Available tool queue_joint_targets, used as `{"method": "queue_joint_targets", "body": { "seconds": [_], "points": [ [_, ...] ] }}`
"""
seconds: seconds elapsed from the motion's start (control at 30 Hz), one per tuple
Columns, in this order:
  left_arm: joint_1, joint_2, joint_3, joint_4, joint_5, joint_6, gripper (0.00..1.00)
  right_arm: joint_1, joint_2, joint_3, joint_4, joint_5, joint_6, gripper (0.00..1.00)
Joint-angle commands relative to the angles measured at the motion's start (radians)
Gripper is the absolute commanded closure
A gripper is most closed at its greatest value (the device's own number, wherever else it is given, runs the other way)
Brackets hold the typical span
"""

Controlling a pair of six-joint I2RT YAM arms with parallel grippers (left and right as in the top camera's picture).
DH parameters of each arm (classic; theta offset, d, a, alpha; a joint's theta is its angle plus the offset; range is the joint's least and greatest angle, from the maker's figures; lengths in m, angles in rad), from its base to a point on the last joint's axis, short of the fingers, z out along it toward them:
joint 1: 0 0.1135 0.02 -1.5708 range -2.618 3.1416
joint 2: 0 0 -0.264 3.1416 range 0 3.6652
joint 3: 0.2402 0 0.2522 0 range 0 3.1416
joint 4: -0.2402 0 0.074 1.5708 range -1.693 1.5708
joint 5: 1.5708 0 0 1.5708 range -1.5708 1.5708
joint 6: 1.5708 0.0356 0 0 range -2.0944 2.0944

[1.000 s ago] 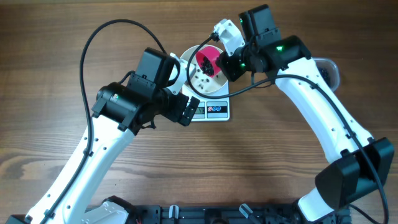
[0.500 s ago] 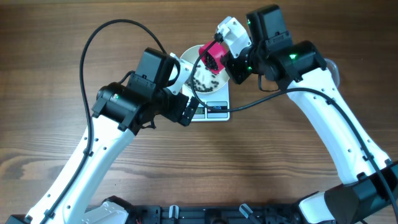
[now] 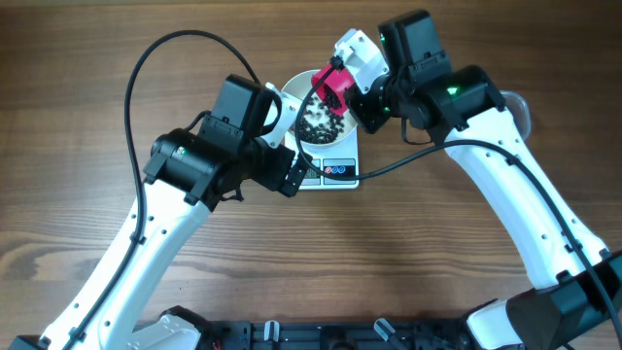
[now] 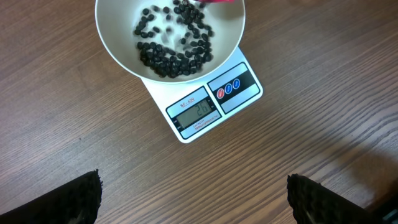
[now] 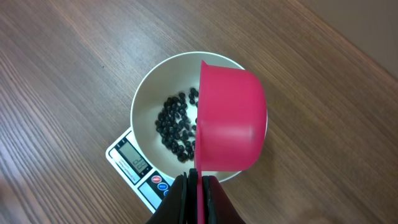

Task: Scoop item into bowl and weigh 150g on scale
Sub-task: 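Tilt the pink scoop with the right gripper to pour beans into the bowl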

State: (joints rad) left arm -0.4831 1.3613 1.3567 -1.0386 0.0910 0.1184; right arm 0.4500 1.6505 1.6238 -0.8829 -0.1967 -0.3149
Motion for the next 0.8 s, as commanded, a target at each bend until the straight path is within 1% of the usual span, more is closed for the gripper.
{"method": "queue_joint_targets", "body": {
  "seconds": [0.0,0.17,0.23,0.47,0.77],
  "points": [
    [0.003,-0.005,-0.003,0.002,-0.006,-0.002,0.00,0.003,-0.018,0.006,-0.003,0.017,0.036,0.96],
    [0.003,-0.005,-0.003,0.002,-0.006,-0.003,0.00,0.003,-0.018,0.006,-0.027,0.012,0.135,0.96],
    [0.003,-0.005,-0.003,0.003,-0.006,-0.002,0.00,0.003,-0.018,0.006,-0.023,0.008,0.143,0.96],
    [0.003,-0.005,-0.003,0.002,-0.006,-0.002,0.00,0.003,-0.018,0.006,0.043,-0.007,0.130,0.96],
    [0.003,-0.005,-0.003,0.002,-0.006,-0.003,0.00,0.003,-0.018,0.006,0.071,-0.016,0.105,0.96]
  ]
}}
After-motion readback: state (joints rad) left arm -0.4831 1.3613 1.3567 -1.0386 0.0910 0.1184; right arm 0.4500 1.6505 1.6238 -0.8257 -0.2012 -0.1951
